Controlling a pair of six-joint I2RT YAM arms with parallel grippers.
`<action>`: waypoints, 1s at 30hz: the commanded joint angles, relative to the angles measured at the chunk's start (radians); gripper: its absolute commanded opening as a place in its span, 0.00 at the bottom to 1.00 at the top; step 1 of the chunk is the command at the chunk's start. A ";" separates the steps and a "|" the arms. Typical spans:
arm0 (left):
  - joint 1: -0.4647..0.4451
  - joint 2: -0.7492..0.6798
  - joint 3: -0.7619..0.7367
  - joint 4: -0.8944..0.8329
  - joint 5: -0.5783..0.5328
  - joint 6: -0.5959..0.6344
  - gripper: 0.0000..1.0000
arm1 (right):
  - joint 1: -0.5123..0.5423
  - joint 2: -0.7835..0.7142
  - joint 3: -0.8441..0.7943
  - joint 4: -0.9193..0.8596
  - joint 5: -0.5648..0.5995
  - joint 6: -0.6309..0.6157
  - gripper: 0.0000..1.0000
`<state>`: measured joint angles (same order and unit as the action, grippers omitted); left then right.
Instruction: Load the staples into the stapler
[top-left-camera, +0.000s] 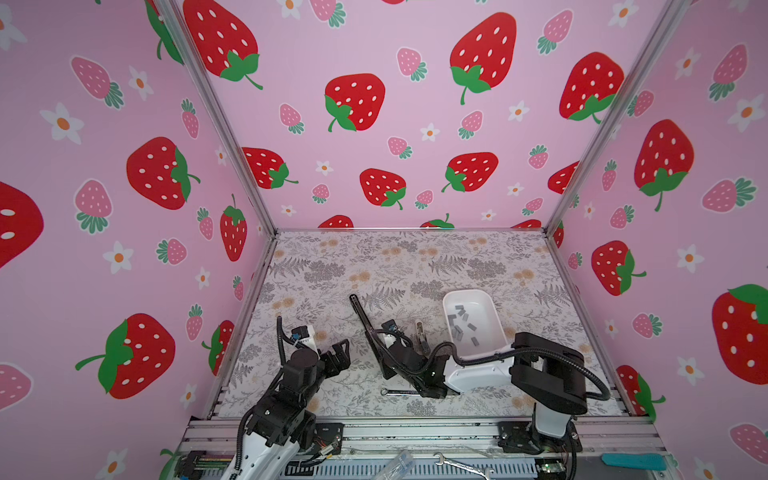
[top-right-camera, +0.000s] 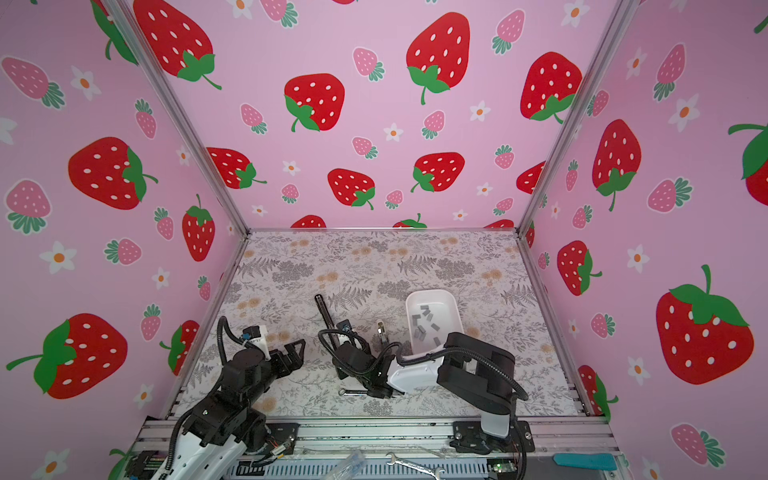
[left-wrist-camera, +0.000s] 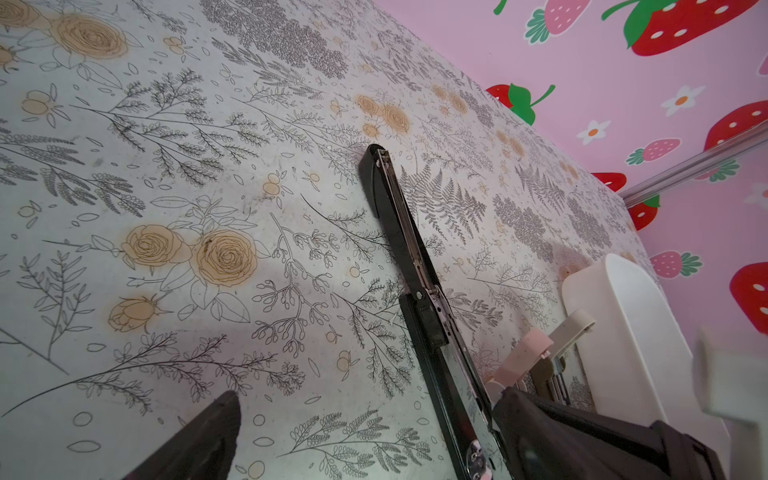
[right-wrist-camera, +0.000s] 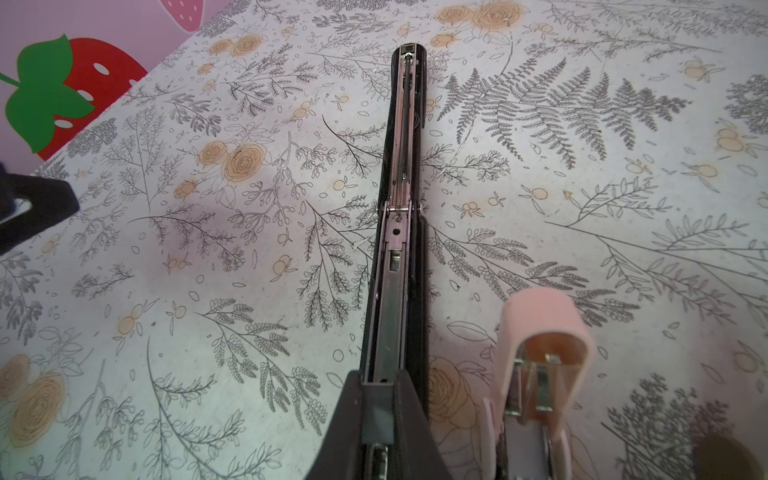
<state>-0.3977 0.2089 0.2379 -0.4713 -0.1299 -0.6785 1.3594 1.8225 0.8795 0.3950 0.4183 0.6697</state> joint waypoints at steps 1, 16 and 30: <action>-0.003 -0.011 -0.008 0.007 -0.007 -0.001 0.99 | 0.009 0.016 -0.017 -0.008 0.005 0.030 0.06; -0.003 -0.012 -0.009 0.006 -0.007 -0.001 0.99 | 0.014 0.013 -0.024 -0.019 -0.001 0.038 0.06; -0.003 -0.013 -0.011 0.007 -0.006 -0.001 0.99 | 0.029 0.035 -0.005 -0.098 0.028 0.043 0.06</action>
<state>-0.3977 0.2089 0.2379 -0.4713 -0.1299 -0.6781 1.3754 1.8229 0.8700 0.3813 0.4339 0.6884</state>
